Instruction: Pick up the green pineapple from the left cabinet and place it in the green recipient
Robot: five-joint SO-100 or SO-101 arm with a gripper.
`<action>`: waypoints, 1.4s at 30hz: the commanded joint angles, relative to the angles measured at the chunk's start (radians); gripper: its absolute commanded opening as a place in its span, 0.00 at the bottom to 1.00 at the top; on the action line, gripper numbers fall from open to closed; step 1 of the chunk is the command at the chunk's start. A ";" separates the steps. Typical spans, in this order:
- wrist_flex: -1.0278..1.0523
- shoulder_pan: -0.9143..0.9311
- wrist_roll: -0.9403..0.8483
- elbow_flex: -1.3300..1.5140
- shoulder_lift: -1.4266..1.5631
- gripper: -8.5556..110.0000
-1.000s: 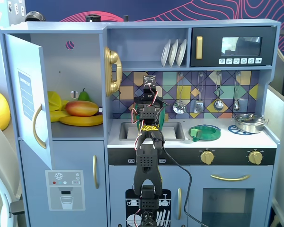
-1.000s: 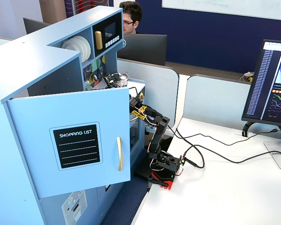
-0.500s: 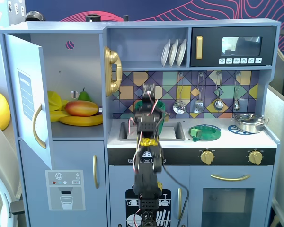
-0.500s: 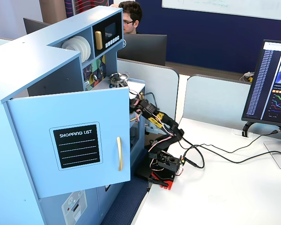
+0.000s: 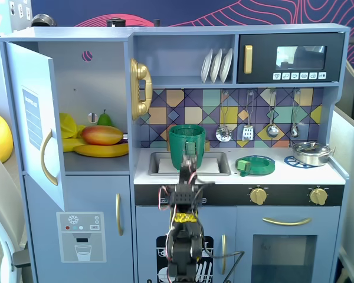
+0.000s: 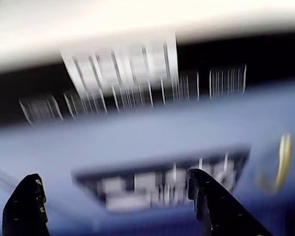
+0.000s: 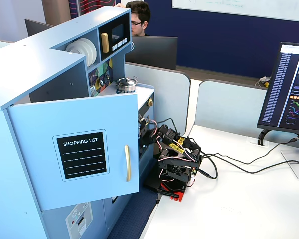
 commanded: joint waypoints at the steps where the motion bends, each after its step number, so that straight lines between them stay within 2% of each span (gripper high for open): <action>1: 0.132 -0.028 0.032 0.138 0.098 0.31; 4: 0.244 -0.048 0.117 0.209 0.135 0.30; 9: 0.388 -0.049 0.114 0.284 0.147 0.25; 16: 0.568 -0.044 0.067 0.316 0.147 0.22; 22: 0.537 -0.034 0.140 0.364 0.147 0.22; 26: 0.541 -0.023 0.097 0.364 0.147 0.22; 30: 0.558 -0.018 -0.026 0.365 0.149 0.22; 42: 0.558 -0.018 -0.014 0.365 0.149 0.22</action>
